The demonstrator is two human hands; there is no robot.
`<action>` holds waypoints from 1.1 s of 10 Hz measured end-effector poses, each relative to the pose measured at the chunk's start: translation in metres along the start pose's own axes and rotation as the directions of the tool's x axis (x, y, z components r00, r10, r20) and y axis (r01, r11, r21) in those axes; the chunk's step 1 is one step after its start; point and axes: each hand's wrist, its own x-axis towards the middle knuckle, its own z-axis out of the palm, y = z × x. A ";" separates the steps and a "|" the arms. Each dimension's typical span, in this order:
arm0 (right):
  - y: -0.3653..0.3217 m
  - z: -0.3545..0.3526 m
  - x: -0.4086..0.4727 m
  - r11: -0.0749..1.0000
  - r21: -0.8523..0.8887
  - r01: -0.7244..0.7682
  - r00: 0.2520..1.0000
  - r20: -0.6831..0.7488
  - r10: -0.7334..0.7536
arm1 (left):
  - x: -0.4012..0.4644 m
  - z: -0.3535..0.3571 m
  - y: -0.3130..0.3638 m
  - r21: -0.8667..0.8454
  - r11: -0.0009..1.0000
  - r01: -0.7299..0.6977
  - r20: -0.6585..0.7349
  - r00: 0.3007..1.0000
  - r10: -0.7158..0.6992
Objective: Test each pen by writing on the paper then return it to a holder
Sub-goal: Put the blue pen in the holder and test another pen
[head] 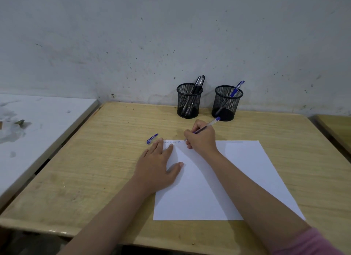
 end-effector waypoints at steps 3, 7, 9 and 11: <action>0.000 0.001 0.000 1.000 -0.006 0.005 1.000 0.001 -0.005 | -0.004 -0.001 -0.002 0.005 1.000 0.009 0.051 0.999 -0.009; -0.001 0.002 0.002 0.999 -0.001 -0.033 0.999 -0.006 0.033 | -0.005 -0.001 -0.002 -0.025 1.000 0.002 0.027 1.000 -0.002; 0.000 0.002 0.001 1.000 -0.015 -0.023 1.000 0.003 0.023 | -0.004 0.001 -0.003 -0.045 0.999 0.000 0.026 1.000 0.001; 0.002 0.002 0.003 1.000 0.010 -0.027 0.999 -0.018 0.027 | -0.004 0.000 -0.003 -0.071 0.997 0.001 0.022 1.000 0.000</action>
